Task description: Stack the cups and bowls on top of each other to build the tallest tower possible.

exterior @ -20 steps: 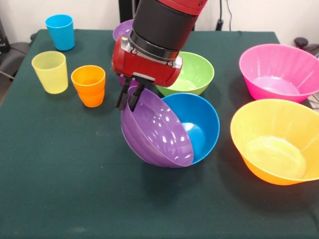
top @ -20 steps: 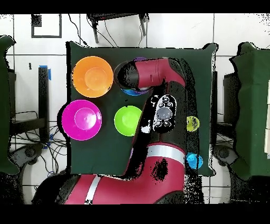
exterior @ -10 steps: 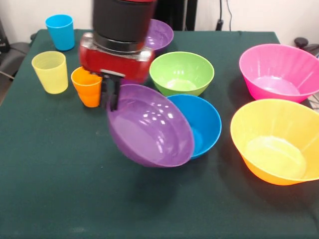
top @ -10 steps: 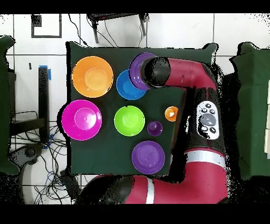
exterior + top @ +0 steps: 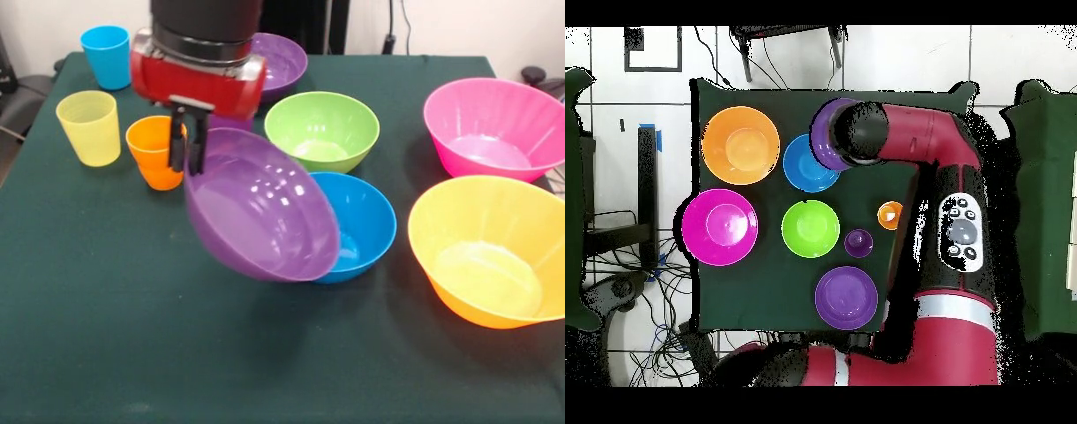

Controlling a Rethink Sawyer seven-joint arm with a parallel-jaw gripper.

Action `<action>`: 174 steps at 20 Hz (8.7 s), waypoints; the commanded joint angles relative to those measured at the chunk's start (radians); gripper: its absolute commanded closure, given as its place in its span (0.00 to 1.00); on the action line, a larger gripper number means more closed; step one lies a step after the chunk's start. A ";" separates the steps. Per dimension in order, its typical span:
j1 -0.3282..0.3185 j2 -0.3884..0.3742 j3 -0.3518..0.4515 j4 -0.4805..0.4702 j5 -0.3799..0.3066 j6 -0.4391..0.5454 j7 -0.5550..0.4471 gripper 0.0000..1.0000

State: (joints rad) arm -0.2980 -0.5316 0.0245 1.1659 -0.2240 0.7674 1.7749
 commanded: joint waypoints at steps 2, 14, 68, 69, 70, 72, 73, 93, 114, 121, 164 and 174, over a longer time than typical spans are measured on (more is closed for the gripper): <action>0.058 -0.011 0.074 0.052 -0.061 0.115 -0.123 1.00; 0.053 -0.014 0.073 0.073 -0.033 0.073 -0.078 1.00; 0.093 -0.052 0.049 0.206 -0.006 -0.065 0.034 1.00; 0.091 -0.054 0.051 0.212 -0.006 -0.071 0.034 1.00; 0.089 -0.054 0.053 0.213 -0.007 -0.073 0.032 1.00; 0.085 -0.053 0.057 0.209 -0.010 -0.072 0.022 1.00; 0.080 -0.051 0.062 0.207 -0.010 -0.075 0.016 1.00; 0.059 -0.050 0.074 0.201 -0.035 -0.058 -0.019 1.00; 0.114 -0.048 0.032 0.186 -0.017 -0.031 0.049 1.00; 0.096 -0.064 0.050 0.228 0.004 -0.043 0.045 1.00; 0.090 -0.053 0.015 0.328 -0.048 -0.192 0.065 1.00; 0.104 -0.038 -0.011 0.340 -0.058 -0.258 0.085 1.00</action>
State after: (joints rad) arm -0.2223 -0.6143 -0.0095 1.4289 -0.2223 0.5855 1.7749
